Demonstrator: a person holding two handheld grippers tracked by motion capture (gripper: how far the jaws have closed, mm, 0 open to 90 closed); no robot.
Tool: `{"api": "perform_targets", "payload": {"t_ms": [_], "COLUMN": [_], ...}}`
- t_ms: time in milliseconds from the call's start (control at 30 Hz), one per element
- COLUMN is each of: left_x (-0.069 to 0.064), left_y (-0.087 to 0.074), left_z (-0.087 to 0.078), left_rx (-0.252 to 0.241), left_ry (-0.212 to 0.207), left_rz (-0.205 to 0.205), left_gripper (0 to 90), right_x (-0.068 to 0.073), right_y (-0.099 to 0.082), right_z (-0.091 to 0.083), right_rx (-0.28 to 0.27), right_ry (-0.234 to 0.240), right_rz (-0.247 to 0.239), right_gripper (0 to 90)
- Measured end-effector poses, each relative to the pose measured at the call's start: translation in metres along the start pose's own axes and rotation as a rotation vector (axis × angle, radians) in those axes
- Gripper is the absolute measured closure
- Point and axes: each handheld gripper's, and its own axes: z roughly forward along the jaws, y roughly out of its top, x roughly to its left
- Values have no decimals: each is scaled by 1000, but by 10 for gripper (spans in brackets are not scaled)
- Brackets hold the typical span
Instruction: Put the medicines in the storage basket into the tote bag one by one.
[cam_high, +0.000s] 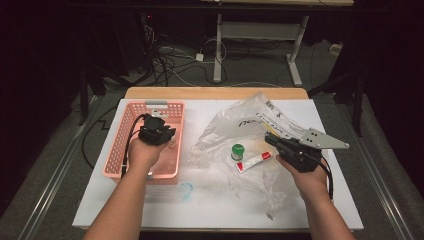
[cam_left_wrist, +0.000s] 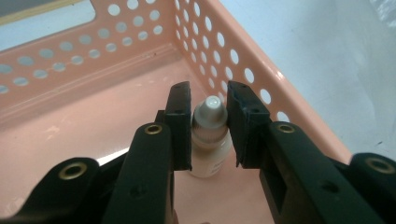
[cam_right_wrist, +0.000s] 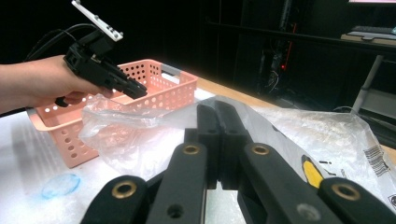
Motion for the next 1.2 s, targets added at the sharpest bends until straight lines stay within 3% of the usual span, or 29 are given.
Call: {"api": "perform_targets", "payload": {"t_ms": [300, 700, 867, 1033, 1200], "left_x": [-7, -33, -46, -60, -70], "left_y": [-2, -15, -24, -33, -39], "left_z": [-25, -62, -82, -98, -109], "left_rx": [-28, -132, -201, -234, -276], "left_ry": [0, -27, -53, -82, -115], "left_rz": [4, 57, 70, 105, 114], "left_gripper": [702, 702, 702, 702, 702], "right_x": [1, 1, 0, 1, 1], "right_y": [-1, -1, 0, 0, 0], "right_z": [1, 0, -1, 0, 0], "right_rx": [1, 3, 4, 3, 3], "right_ry": [0, -2, -2, -1, -2], "right_rz": [0, -4, -4, -1, -5], "right_gripper": [900, 900, 900, 900, 900]}}
